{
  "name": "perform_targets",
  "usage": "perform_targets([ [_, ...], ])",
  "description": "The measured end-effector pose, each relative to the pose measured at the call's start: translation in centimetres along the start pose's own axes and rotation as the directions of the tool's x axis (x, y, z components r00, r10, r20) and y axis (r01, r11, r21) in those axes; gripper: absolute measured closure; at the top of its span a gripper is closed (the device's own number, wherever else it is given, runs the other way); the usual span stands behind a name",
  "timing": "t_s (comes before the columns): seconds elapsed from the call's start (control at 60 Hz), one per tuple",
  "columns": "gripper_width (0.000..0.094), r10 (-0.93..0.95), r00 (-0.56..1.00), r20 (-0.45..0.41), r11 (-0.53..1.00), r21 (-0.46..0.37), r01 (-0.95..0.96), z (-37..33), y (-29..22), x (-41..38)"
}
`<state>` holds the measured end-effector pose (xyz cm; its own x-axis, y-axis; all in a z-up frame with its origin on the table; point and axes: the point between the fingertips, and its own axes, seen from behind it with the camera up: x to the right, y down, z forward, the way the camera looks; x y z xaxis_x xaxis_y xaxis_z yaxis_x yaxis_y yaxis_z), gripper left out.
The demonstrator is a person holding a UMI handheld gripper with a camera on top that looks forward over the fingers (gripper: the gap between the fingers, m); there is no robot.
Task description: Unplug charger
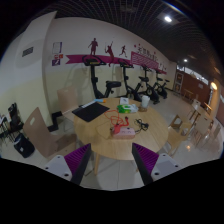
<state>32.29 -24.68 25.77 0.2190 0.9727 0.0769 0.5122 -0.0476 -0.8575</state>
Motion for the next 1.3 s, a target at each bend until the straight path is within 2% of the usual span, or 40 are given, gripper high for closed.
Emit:
perform_targets([
  [0.083, 0.0075, 0.000, 1.000, -0.008, 1.000, 0.029, 0.001, 2.6, 0.2, 0.9],
  [0.283, 0.0075, 0.027, 0.999, 0.040, 0.995, 0.093, -0.031, 11.7, 1.3, 1.1],
  [0.383, 0.0077, 0.038, 0.999, 0.029, 0.993, 0.113, -0.041, 16.9, 2.5, 2.5],
  [0.733, 0.0078, 0.047, 0.999, 0.025, 0.992, 0.112, -0.049, 35.1, 2.5, 3.7],
  [0.917, 0.0080, 0.048, 0.998, 0.041, 0.994, 0.097, -0.052, 40.9, 2.0, 3.1],
  [1.117, 0.0093, 0.044, 0.997, 0.059, 0.994, 0.101, -0.050, 43.0, 1.4, 2.6],
  [1.167, 0.0413, 0.018, 0.997, 0.074, 0.997, 0.072, -0.023, 43.3, 2.1, 2.1],
  [1.183, 0.0520, -0.009, 1.000, 0.020, 0.994, 0.105, 0.007, 43.1, 1.5, 3.5],
  [1.217, 0.0733, 0.000, 0.999, 0.042, 0.996, 0.084, -0.003, 43.4, 2.0, 3.0],
  [1.233, 0.0766, 0.005, 0.999, 0.047, 0.996, 0.088, -0.009, 43.5, 1.6, 3.0],
  [1.3, 0.0793, 0.034, 0.997, 0.074, 0.997, 0.064, -0.038, 43.6, 1.6, 3.0],
])
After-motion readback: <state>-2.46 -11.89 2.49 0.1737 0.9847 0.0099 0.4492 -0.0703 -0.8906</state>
